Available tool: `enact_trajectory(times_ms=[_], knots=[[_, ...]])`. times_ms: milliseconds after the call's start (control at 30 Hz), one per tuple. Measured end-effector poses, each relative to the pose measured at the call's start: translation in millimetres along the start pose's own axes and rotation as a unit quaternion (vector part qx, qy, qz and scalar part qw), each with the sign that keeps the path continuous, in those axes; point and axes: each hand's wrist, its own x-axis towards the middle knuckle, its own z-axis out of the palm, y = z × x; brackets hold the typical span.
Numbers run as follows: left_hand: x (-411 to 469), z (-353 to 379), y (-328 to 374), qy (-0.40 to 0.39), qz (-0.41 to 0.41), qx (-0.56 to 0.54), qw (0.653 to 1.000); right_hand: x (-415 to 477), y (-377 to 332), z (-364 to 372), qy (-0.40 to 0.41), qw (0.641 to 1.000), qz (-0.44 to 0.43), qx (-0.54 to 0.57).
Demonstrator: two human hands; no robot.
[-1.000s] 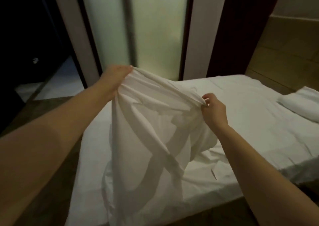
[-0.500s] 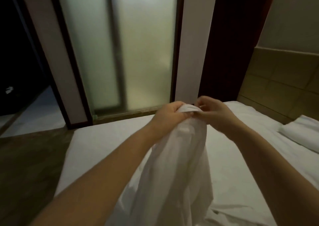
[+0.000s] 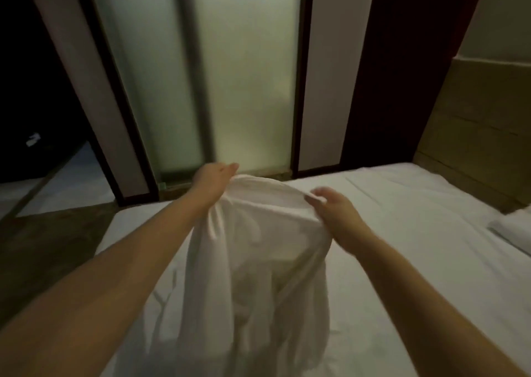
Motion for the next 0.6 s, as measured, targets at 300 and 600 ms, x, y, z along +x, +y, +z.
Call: enact_trajectory(times_ms=[300, 600], knots=[[85, -191, 261, 0.34, 0.239, 0.015, 0.909, 150, -357, -119, 0.138, 0.927, -0.335, -0.101], [53, -298, 353, 0.353, 0.336, -0.063, 0.871, 99, -433, -187, 0.076, 0.853, -0.433, -0.282]])
